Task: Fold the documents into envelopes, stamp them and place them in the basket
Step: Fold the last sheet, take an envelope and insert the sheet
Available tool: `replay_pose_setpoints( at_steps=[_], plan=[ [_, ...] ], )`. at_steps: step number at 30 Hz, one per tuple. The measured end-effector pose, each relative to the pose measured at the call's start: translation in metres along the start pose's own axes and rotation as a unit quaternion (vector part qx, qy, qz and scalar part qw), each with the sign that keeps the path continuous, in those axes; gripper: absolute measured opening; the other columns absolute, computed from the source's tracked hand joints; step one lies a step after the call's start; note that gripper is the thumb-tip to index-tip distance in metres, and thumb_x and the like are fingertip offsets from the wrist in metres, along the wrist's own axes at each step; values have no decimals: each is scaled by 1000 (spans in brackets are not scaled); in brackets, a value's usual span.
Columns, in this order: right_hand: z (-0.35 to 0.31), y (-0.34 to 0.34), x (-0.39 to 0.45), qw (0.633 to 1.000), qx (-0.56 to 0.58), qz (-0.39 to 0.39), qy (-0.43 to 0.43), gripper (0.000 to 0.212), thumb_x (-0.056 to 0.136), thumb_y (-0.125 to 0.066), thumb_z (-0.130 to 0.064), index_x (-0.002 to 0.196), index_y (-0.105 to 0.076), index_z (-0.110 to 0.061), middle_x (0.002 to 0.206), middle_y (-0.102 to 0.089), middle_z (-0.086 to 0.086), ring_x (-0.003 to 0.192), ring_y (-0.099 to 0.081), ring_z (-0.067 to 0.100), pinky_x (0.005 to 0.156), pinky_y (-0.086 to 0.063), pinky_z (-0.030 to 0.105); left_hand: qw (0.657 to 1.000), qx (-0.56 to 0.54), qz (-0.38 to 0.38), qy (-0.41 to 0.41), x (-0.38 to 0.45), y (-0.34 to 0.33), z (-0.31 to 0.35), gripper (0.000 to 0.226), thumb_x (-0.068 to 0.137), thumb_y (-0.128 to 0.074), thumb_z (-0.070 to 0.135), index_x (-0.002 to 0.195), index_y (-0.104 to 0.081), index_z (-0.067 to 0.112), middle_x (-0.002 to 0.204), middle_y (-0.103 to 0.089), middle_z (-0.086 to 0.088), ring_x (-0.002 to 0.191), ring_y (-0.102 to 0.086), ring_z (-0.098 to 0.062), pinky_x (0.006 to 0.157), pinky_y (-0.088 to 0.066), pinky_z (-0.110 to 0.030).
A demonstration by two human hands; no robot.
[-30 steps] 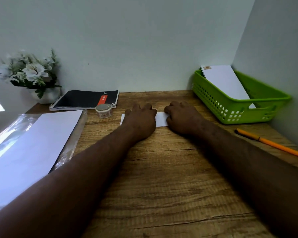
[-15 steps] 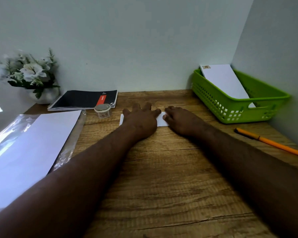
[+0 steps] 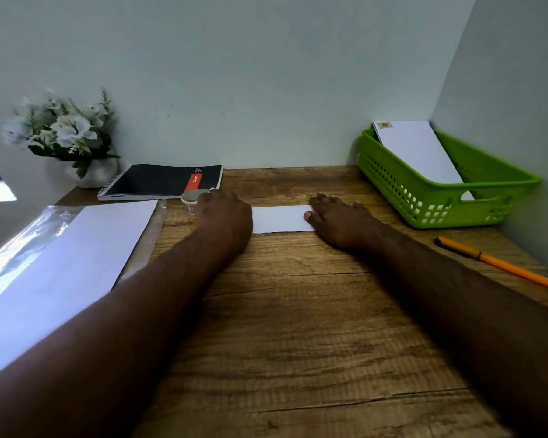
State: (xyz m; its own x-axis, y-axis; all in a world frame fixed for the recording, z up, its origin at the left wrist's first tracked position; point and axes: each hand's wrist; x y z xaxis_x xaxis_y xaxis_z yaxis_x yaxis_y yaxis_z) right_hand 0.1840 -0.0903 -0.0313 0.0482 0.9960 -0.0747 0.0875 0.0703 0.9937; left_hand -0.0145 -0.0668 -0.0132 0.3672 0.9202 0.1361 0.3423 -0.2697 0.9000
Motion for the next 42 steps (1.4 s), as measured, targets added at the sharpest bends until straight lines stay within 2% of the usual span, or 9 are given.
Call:
replay_pose_setpoints(
  at_steps=[3, 8, 12, 19, 25, 29, 32, 36, 42],
  plan=[
    [0, -1, 0, 1000, 4, 4, 5, 58, 101, -17, -47, 152, -9, -21, 161, -5, 0, 147, -7, 18, 117, -7, 54, 1000, 0, -1, 16, -2, 0, -4, 34, 92, -50, 23, 124, -57, 12, 127, -55, -14, 118, -50, -31, 98, -39, -45],
    [2, -3, 0, 999, 15, 23, 17, 57, 101, -19, -47, 152, -15, -21, 160, -11, 0, 147, -11, 18, 117, -7, 53, 980, -160, 115, -5, 12, -5, 2, 27, 93, -48, 20, 115, -60, 11, 122, -56, -13, 113, -52, -29, 95, -43, -43],
    [2, -2, 0, 998, 22, 46, 25, 55, 101, -23, -46, 149, -24, -19, 158, -20, 2, 144, -21, 20, 117, -15, 52, 962, -265, 70, -18, 25, -16, 17, 37, 98, -41, 39, 120, -60, 15, 126, -53, -11, 115, -50, -27, 94, -41, -41],
    [2, 1, 0, 996, 40, 80, 29, 46, 97, -37, -48, 137, -45, -25, 146, -37, 4, 131, -38, 24, 107, -31, 49, 938, -333, 96, 0, 36, -25, 12, 33, 91, -53, 50, 101, -61, 20, 116, -60, -5, 110, -52, -24, 94, -40, -40],
    [11, 7, -7, 991, 81, 100, 48, 52, 92, -49, -49, 141, -39, -34, 151, -31, -4, 139, -26, 22, 108, -20, 51, 922, -320, 215, -44, 29, -14, 10, 22, 93, -55, 39, 93, -65, 19, 103, -56, -2, 101, -52, -21, 89, -28, -38],
    [16, 16, -6, 943, 100, 301, 98, 34, 86, -61, -40, 118, -60, -27, 123, -61, -5, 120, -50, 18, 100, -21, 39, 878, -221, 421, -63, 23, -7, 7, 18, 88, -61, 35, 83, -66, 18, 89, -59, -3, 83, -57, -26, 77, -23, -36],
    [19, 21, -4, 896, 58, 420, 135, 10, 82, -67, -30, 90, -67, -25, 93, -69, -8, 95, -63, 18, 86, -19, 32, 854, -198, 475, -76, 18, -3, 7, 19, 87, -63, 37, 82, -67, 18, 91, -62, -2, 84, -58, -25, 80, -23, -37],
    [19, 20, -5, 928, 65, 318, 184, 3, 79, -70, -24, 80, -67, -25, 88, -70, -5, 84, -64, 18, 92, -40, 35, 881, -237, 400, -81, 10, -2, 12, 24, 88, -54, 38, 81, -69, 22, 98, -65, 5, 98, -59, -19, 98, -19, -43],
    [14, 18, -13, 965, 134, 144, 174, 17, 85, -65, -22, 97, -75, -16, 103, -72, -4, 96, -63, 9, 81, -45, 22, 941, -314, 82, -95, 17, -14, 27, 42, 99, -38, 33, 139, -47, 21, 148, -42, -1, 137, -35, -19, 118, -11, -47]
  ],
)
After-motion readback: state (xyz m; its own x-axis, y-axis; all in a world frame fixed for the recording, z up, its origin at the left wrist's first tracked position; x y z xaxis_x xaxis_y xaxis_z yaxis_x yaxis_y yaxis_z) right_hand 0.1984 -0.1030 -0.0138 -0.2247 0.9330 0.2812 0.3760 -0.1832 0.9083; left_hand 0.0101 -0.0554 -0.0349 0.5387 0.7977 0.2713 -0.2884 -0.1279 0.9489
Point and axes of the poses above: each hand's wrist, its own x-axis towards the middle knuckle, its own y-axis out of the back of the hand, z = x × y
